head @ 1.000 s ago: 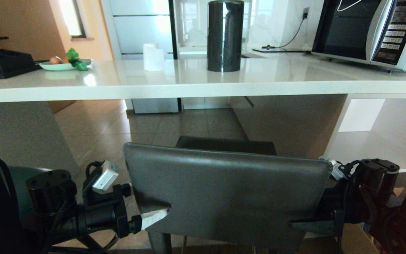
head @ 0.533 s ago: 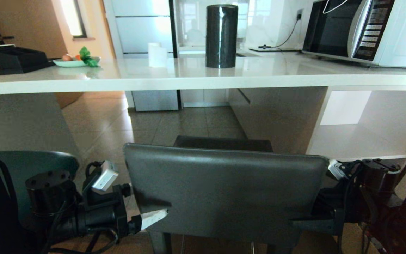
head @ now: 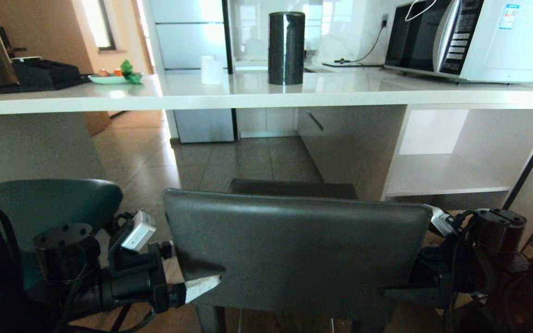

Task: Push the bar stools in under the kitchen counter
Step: Pull the gray chair out from under the dining table

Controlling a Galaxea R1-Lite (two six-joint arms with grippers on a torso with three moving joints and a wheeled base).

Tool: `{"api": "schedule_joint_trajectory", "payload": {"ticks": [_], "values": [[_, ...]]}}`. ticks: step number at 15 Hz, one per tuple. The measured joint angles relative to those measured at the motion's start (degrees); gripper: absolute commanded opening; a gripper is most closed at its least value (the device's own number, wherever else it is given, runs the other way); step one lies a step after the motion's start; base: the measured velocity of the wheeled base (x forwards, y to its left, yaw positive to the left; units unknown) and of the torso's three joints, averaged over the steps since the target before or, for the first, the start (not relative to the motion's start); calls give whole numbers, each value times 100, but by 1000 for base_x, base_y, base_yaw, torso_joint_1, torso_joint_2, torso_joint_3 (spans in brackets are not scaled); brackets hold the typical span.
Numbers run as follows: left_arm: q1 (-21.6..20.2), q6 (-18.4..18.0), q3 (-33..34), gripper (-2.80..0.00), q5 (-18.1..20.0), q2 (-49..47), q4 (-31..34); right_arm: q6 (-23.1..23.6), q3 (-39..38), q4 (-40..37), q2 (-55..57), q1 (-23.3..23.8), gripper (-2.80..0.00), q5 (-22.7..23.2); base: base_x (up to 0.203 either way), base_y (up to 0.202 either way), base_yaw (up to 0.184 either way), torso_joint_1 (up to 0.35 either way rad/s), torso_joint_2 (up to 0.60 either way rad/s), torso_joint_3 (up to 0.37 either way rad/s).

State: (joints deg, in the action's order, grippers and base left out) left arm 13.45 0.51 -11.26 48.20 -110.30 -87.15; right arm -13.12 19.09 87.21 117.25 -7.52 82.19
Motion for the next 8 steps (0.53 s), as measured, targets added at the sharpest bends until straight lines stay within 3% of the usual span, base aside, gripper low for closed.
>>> {"api": "schedule_joint_trajectory", "payload": {"ticks": [5, 8], "values": [[64, -11, 38, 0, -25, 33, 2, 2, -4, -6, 4, 106, 0, 4, -183, 0, -2, 2, 4, 4], [238, -11, 97, 0, -265, 93, -2, -20, 26, -13, 26, 239, 0, 13, -20, 0, -1, -2, 0, 1]]}}
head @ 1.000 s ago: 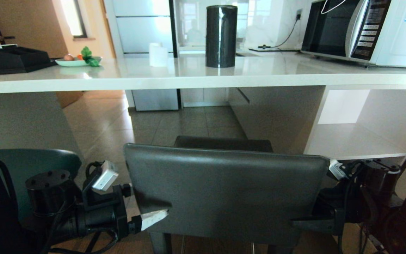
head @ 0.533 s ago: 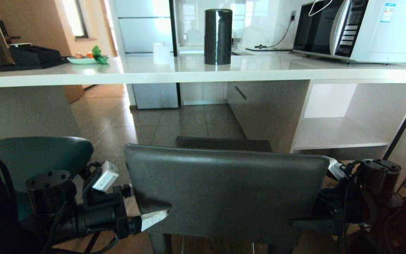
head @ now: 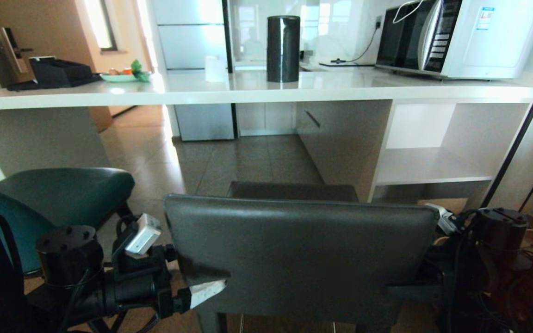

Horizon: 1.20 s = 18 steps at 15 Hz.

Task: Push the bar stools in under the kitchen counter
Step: Pull the gray chair out from under the dining table

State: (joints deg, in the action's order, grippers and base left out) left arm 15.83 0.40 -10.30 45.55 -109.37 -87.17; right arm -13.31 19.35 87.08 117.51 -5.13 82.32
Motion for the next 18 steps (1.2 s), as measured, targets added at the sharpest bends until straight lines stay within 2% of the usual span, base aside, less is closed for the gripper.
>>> {"api": "schedule_joint_trajectory", "payload": {"ticks": [3, 9, 13, 18], "values": [[331, 4, 107, 0, -295, 78, -11, -33, 68, 2, 59, 65, 0, -191, 0, 0, 0, 0, 0, 0], [873, 163, 259, 0, -374, 247, 2, -297, 562, 9, 267, 81, 0, -552, 0, 0, 0, 0, 0, 0], [915, 168, 262, 0, -314, 265, 10, -306, 639, 32, 377, 10, 0, -604, 0, 0, 0, 0, 0, 0], [706, 171, 209, 0, -259, 245, 11, -276, 626, 18, 375, 11, 0, -622, 0, 0, 0, 0, 0, 0]]}}
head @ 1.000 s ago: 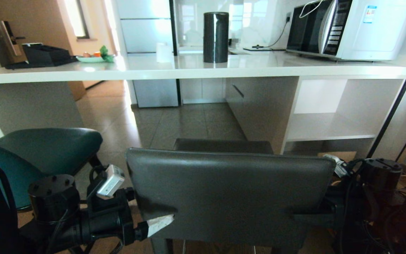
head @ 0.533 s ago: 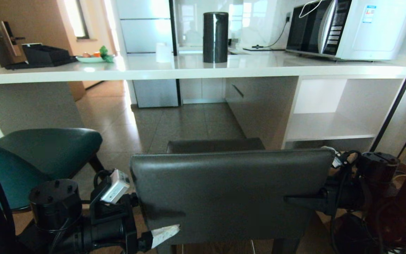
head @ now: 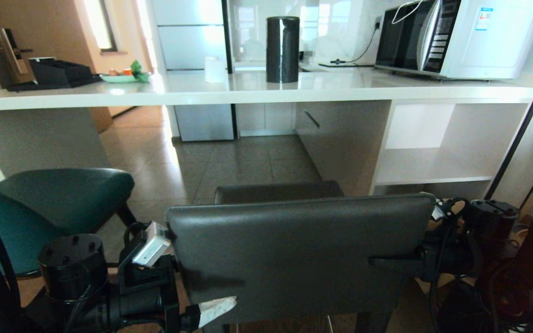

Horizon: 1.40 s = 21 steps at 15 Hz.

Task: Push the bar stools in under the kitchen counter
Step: Pull the gray chair out from under the dining table, then push the blue chair back under the dining table

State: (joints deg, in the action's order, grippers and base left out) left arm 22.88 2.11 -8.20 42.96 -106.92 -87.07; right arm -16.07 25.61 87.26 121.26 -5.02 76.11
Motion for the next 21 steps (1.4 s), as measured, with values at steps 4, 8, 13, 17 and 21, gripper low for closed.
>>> {"api": "schedule_joint_trajectory", "payload": {"ticks": [4, 8, 13, 17, 21], "values": [[-611, -5, -6, 0, 22, 1, -16, 4, -167, -27, -200, 275, 0, 108, 0, 0, 0, 0, 0, 0], [-939, 0, 82, 0, 39, 96, -12, -14, -269, -13, -406, 695, 0, 400, 0, 0, 0, 0, 0, 0], [-1526, 4, 249, 0, 135, 323, -9, -31, -537, -9, -760, 1698, 0, 1050, 0, 0, 0, 0, 0, 0], [-2627, 220, 312, 0, 74, 669, -9, -46, -900, -9, -1339, 2544, 0, 1107, 0, 0, 0, 0, 0, 0], [-3744, 1398, 124, 0, 235, 1826, -15, -344, -1333, -7, -2784, 3301, 0, 1111, 0, 0, 0, 0, 0, 0]]}}
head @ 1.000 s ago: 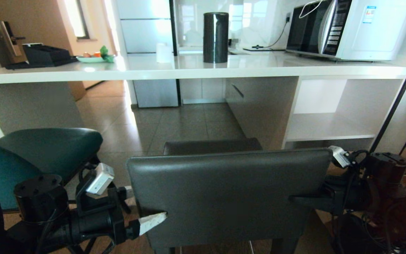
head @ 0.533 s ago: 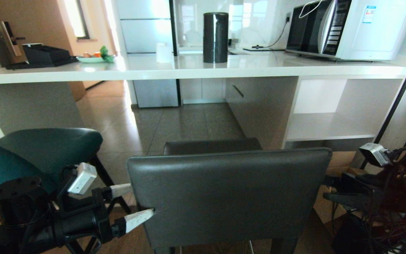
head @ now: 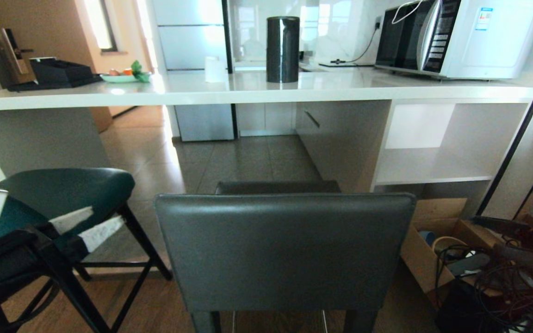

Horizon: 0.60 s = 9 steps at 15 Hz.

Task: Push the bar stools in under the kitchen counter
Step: Push the blue chair back under the dining table

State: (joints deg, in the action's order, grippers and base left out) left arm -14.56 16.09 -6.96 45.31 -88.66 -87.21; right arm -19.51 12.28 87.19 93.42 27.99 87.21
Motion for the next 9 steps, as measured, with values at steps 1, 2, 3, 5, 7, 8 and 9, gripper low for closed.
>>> {"api": "schedule_joint_trajectory", "payload": {"ticks": [1, 2, 3, 5, 7, 8, 9], "values": [[-122, 399, -62, 0, 118, 412, -2, -265, -83, 2, -483, 132, 0, 1, 0, 0, 0, 0, 0, 0], [-223, 867, -128, 0, 307, 846, -2, -660, -145, 7, -988, 254, 0, 2, 0, 0, 0, 0, 0, 0], [-302, 1322, -191, 0, 554, 1222, -3, -1200, -186, 11, -1443, 364, 0, 2, 0, 0, 0, 0, 0, 0], [-490, 1824, -254, 0, 794, 1826, -7, -2203, -157, 3, -2103, 508, 0, -154, 0, 0, 0, 0, 0, 0], [-1113, 1904, -292, 0, 848, 2317, 86, -2873, -22, 4, -2643, 566, 0, -634, 0, 0, 0, 0, 0, 0], [-1452, 1980, -397, 0, 900, 2589, 227, -3277, 155, 0, -2911, 580, 0, -885, 0, 0, 0, 0, 0, 0], [-1666, 2168, -641, 0, 968, 2859, 416, -3791, 408, 5, -3155, 588, 0, -1086, 0, 0, 0, 0, 0, 0]]}}
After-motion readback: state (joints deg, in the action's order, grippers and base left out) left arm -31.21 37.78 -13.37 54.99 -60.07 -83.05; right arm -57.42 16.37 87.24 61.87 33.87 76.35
